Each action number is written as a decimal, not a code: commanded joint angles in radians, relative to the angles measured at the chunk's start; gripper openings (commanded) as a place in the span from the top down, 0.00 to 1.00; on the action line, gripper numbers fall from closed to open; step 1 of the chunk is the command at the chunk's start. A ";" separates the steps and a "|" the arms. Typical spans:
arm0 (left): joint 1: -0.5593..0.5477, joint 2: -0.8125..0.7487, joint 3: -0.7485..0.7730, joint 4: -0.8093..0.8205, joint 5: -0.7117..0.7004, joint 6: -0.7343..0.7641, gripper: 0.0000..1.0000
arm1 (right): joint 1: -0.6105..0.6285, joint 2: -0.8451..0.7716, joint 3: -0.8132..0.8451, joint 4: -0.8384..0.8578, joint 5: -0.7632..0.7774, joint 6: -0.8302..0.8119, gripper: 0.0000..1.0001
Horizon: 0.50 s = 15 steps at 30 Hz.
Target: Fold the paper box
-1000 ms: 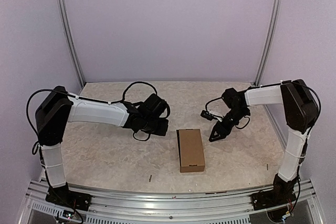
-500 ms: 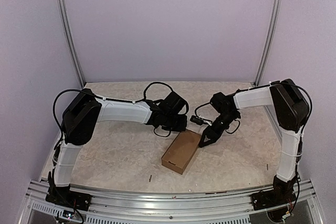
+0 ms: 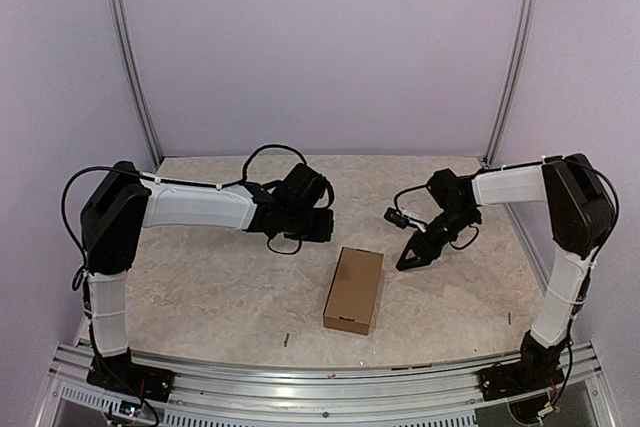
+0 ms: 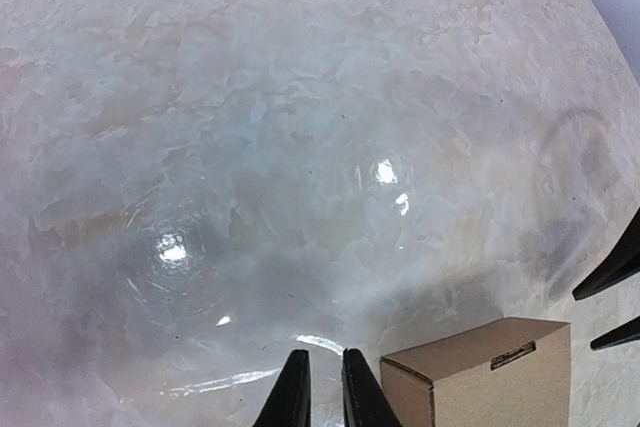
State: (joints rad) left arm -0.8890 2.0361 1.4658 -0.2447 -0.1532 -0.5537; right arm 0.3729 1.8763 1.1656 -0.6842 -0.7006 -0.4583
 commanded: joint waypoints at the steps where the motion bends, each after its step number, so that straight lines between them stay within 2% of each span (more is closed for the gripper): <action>1: -0.018 -0.045 -0.078 -0.026 -0.066 0.033 0.85 | -0.006 -0.108 -0.032 -0.016 0.045 -0.077 0.62; 4: -0.021 -0.112 -0.117 -0.057 -0.155 0.067 0.79 | -0.055 -0.206 0.009 -0.011 0.068 -0.055 0.56; 9: 0.025 -0.294 -0.147 -0.150 -0.235 0.165 0.72 | -0.168 -0.377 0.052 0.069 0.042 -0.009 0.41; 10: 0.040 -0.326 -0.150 -0.171 -0.228 0.179 0.69 | -0.184 -0.404 0.051 0.104 0.042 0.004 0.37; 11: 0.059 -0.350 -0.154 -0.190 -0.219 0.190 0.65 | -0.198 -0.435 0.045 0.131 0.054 0.027 0.29; 13: 0.084 -0.417 -0.165 -0.204 -0.217 0.218 0.51 | -0.227 -0.503 0.009 0.254 0.078 0.091 0.03; 14: 0.086 -0.457 -0.176 -0.196 -0.234 0.238 0.17 | -0.238 -0.542 -0.017 0.323 0.105 0.128 0.01; 15: 0.088 -0.509 -0.191 -0.168 -0.251 0.262 0.03 | -0.242 -0.577 -0.062 0.390 0.162 0.168 0.00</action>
State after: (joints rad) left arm -0.8276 1.6615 1.3140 -0.3939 -0.3401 -0.3843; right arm 0.1589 1.4021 1.1927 -0.5304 -0.6350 -0.4232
